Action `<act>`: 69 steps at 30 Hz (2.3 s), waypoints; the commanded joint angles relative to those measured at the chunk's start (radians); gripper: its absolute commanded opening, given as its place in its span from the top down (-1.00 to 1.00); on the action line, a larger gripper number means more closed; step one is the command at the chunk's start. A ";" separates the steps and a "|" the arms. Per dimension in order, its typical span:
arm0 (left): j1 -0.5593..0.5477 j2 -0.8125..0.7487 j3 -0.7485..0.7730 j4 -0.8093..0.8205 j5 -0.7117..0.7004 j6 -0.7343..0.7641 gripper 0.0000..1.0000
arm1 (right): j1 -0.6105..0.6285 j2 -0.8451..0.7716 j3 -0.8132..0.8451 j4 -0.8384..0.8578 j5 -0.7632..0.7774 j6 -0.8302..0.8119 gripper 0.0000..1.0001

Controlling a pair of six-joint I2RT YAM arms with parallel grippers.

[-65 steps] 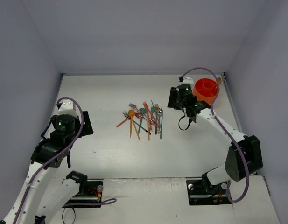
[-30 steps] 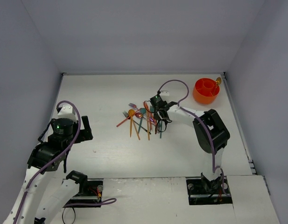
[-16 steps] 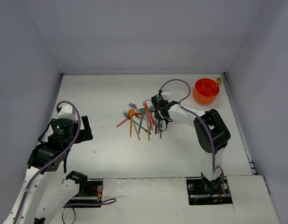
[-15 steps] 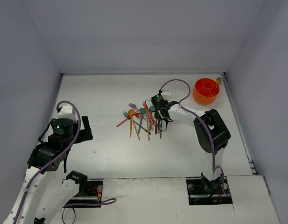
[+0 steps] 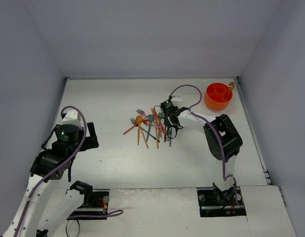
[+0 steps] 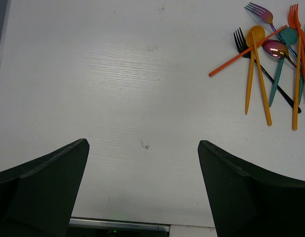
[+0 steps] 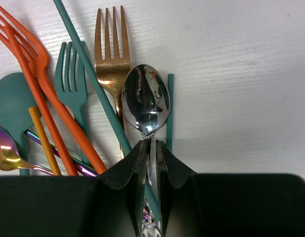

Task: Sort the eating utensils into containers

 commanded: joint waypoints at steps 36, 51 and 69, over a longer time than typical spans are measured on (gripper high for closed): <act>-0.005 0.015 0.036 0.027 -0.036 0.005 -0.82 | -0.011 -0.119 0.102 -0.006 0.015 -0.042 1.00; -0.005 0.023 0.026 0.034 -0.059 0.017 -0.82 | -0.161 -0.443 0.046 0.178 0.117 -0.265 1.00; -0.005 0.065 0.011 0.052 -0.085 0.012 -0.82 | -0.713 -0.431 -0.049 0.648 -0.075 -0.492 1.00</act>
